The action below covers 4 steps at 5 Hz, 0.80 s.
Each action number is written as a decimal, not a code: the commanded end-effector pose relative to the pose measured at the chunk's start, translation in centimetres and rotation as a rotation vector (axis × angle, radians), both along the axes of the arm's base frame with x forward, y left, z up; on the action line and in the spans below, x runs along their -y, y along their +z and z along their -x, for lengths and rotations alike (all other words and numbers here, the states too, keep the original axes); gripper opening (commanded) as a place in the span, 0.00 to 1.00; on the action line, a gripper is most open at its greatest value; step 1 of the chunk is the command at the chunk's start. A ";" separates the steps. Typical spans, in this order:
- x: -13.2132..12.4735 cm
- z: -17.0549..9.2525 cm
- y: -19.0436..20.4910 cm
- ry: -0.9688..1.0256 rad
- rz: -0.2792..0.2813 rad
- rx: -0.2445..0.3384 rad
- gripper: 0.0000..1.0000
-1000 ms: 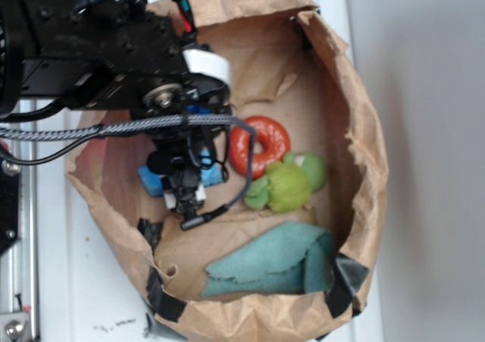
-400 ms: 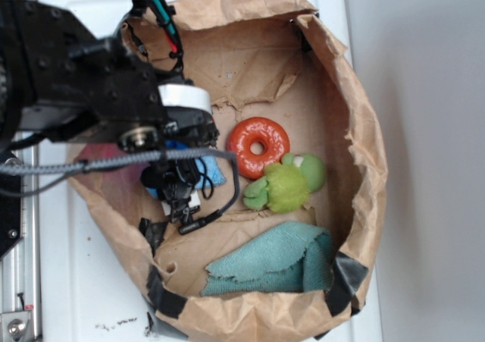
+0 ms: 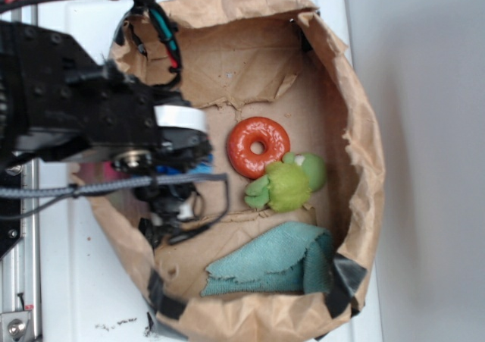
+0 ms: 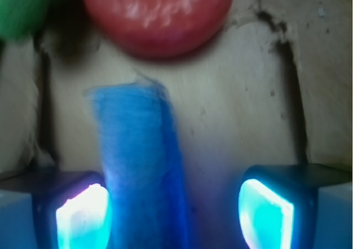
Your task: Grab the blue sponge.
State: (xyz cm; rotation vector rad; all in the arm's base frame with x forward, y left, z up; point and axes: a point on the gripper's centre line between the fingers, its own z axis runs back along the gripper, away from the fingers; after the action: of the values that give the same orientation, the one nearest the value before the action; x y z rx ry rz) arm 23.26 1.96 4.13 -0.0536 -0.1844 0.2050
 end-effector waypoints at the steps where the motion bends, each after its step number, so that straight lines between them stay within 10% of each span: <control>1: -0.9 -0.7 2.8 0.023 0.038 0.065 1.00; 4: -0.1 -2.2 0.9 0.053 -0.025 0.059 1.00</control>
State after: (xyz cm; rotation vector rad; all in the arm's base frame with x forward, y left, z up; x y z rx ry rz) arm 24.46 2.41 3.81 -0.0259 -0.2059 0.2662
